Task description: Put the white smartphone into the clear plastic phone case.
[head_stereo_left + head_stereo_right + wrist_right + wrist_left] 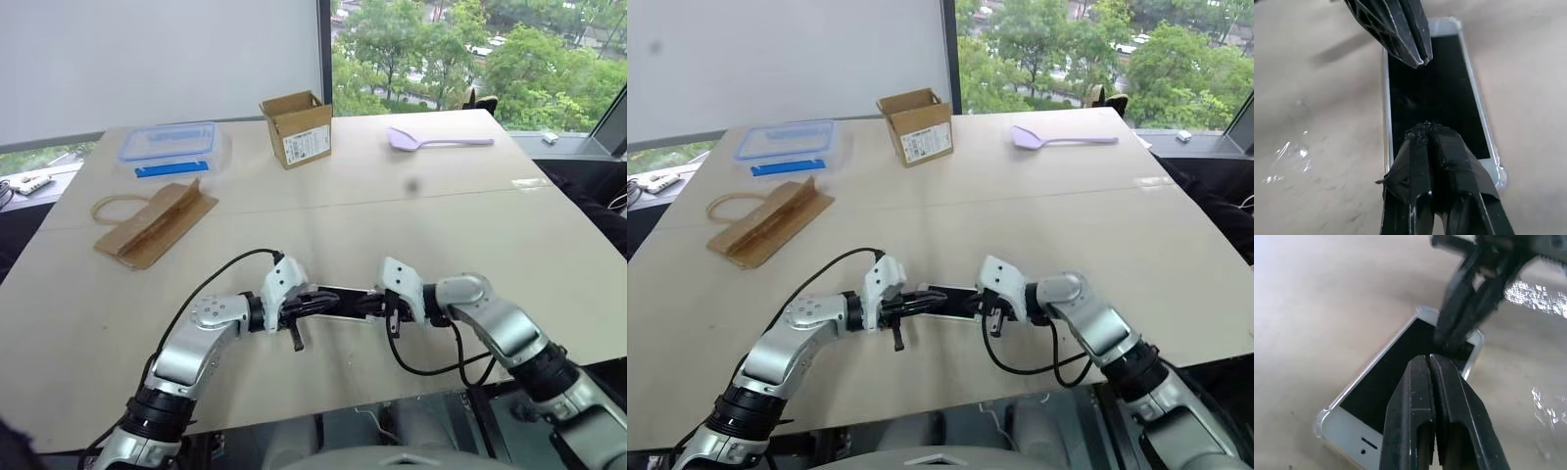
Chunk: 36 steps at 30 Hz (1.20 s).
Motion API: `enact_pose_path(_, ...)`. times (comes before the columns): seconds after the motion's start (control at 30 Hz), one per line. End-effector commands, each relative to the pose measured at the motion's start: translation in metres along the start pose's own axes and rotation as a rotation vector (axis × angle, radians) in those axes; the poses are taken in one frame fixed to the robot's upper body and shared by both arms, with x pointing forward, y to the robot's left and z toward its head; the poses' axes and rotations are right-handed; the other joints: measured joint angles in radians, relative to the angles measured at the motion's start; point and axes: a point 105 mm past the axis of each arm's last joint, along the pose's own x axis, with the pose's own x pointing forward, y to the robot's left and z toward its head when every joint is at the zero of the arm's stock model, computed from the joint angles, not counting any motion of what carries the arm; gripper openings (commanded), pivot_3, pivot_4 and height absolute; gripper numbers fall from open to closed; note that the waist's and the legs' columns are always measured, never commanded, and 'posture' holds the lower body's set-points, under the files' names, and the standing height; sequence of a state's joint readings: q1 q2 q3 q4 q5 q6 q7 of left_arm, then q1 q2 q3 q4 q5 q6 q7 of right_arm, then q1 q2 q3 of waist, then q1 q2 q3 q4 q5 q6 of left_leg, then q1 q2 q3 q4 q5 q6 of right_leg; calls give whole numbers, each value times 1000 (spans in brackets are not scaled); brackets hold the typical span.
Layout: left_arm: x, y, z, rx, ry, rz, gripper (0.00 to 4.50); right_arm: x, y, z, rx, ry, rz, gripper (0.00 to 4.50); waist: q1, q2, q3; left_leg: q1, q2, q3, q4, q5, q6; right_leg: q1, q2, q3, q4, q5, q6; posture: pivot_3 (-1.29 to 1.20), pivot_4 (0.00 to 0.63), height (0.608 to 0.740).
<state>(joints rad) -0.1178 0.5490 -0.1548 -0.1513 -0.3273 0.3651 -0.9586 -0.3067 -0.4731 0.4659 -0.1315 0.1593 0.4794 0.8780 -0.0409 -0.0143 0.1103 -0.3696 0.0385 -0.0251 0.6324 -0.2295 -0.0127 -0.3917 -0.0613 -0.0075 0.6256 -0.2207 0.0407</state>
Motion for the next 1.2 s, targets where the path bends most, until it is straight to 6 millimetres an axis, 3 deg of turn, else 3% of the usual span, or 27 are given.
enact_pose_path(0.03,-7,6,29,17,-122,45,100,-11,-5,-21,76,-15,-131,0,4,0,9,-2,0,-1,0,0,0,-1,-1,-2,0,0,0,0,150,740)
enact_pose_path(0.13,-12,15,45,-20,-216,103,100,-40,-17,9,74,-181,-259,0,11,7,24,-14,-2,0,0,0,1,-13,1,-6,1,1,0,0,150,740)
enact_pose_path(0.17,-13,17,50,-27,-240,118,0,-49,-20,15,90,-216,-291,650,16,6,26,-18,-3,0,1,3,6,-15,4,-5,2,1,1,0,150,740)
enact_pose_path(0.23,-15,20,56,-43,-269,136,0,-62,-23,22,89,-249,-332,1338,28,3,31,-29,-7,1,2,4,6,-22,9,-3,3,5,-1,0,150,740)
enact_pose_path(0.27,-16,23,59,-52,-282,144,0,-67,-25,24,84,-260,-355,1898,29,2,33,-31,-7,0,2,4,6,-24,12,-2,3,7,0,0,150,740)
enact_pose_path(0.37,-19,26,66,-65,-310,142,691,-83,-30,32,67,-289,-416,3153,31,1,41,-32,-7,-1,0,2,7,-24,13,-3,2,8,1,0,150,740)
enact_pose_path(0.47,-21,24,71,-45,-320,133,2057,-93,-31,34,49,-290,-440,4491,29,-1,48,-33,-7,-1,-1,0,9,-25,13,-3,1,5,2,0,150,740)
enact_pose_path(0.5,-23,24,71,-37,-317,132,2503,-98,-28,33,29,-278,-438,4500,29,-1,49,-33,-7,-1,-1,0,9,-25,13,-3,1,5,2,0,150,740)
enact_pose_path(0.7,-42,20,64,-23,-285,162,2503,-125,-16,20,10,-230,-462,4500,30,-3,57,-33,-7,0,0,0,9,-25,12,-3,1,3,-1,0,150,740)
enact_pose_path(1.0,-84,-4,25,-68,-140,245,2503,-162,8,-9,26,-112,-533,4500,31,-3,60,-32,-6,1,1,0,8,-24,12,-3,1,3,-2,0,150,740)
enact_pose_path(1.2,-104,3,16,-97,-107,339,2503,-173,15,-22,52,-83,-579,4500,35,-4,60,-32,-5,0,2,0,8,-24,11,-3,1,3,-2,0,150,740)
